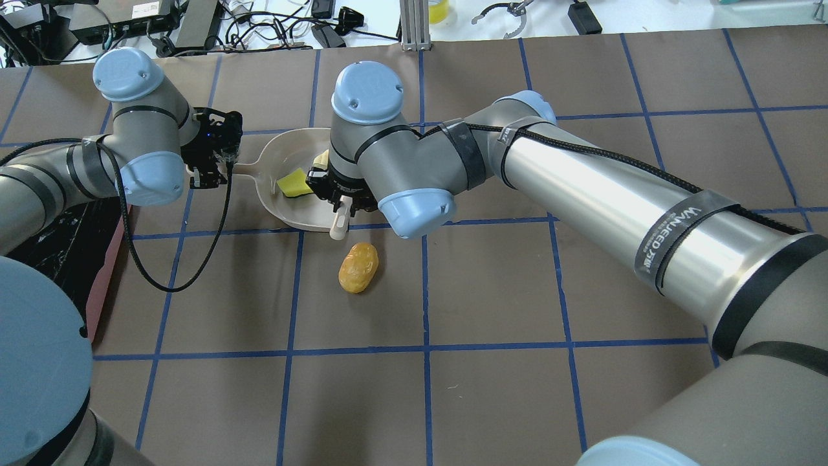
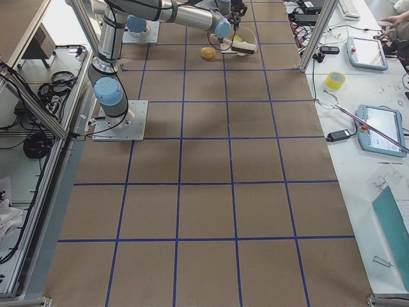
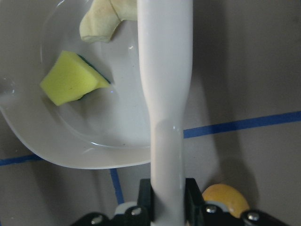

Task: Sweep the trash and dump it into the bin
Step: 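Brush the peel and sponge deeper into the dustpan with the right gripper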

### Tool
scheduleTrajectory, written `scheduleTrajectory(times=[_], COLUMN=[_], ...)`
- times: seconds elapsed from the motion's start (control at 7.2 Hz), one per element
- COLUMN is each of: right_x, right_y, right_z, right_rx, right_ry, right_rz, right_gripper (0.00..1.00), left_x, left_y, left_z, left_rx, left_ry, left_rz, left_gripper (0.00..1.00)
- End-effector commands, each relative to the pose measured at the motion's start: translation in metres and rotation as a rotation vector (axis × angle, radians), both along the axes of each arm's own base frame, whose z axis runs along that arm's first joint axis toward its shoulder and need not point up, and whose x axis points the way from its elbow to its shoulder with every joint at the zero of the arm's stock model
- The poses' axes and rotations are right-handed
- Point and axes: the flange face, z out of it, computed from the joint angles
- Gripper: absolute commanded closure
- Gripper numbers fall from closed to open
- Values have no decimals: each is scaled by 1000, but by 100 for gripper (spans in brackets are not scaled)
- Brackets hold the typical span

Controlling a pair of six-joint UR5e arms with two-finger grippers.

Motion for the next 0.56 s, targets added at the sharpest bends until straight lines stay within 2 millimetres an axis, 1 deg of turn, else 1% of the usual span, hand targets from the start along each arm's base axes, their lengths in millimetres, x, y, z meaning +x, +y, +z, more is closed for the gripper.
scheduleTrajectory(times=[0.0, 0.14, 0.28, 0.42], right_x=[18, 16, -5, -26], right_y=[8, 8, -3, -11], right_z=[8, 7, 22, 14], right_rx=[19, 9, -25, -35], right_ry=[-40, -18, 24, 109], right_rz=[-34, -4, 77, 147], right_gripper=[100, 100, 100, 100], left_x=[-2, -1, -1, -2], left_y=[0, 0, 0, 0], left_z=[1, 0, 0, 0], left_rx=[-2, 0, 0, 0], left_ry=[0, 0, 0, 0], left_rz=[-2, 0, 0, -2], left_gripper=[100, 100, 100, 100])
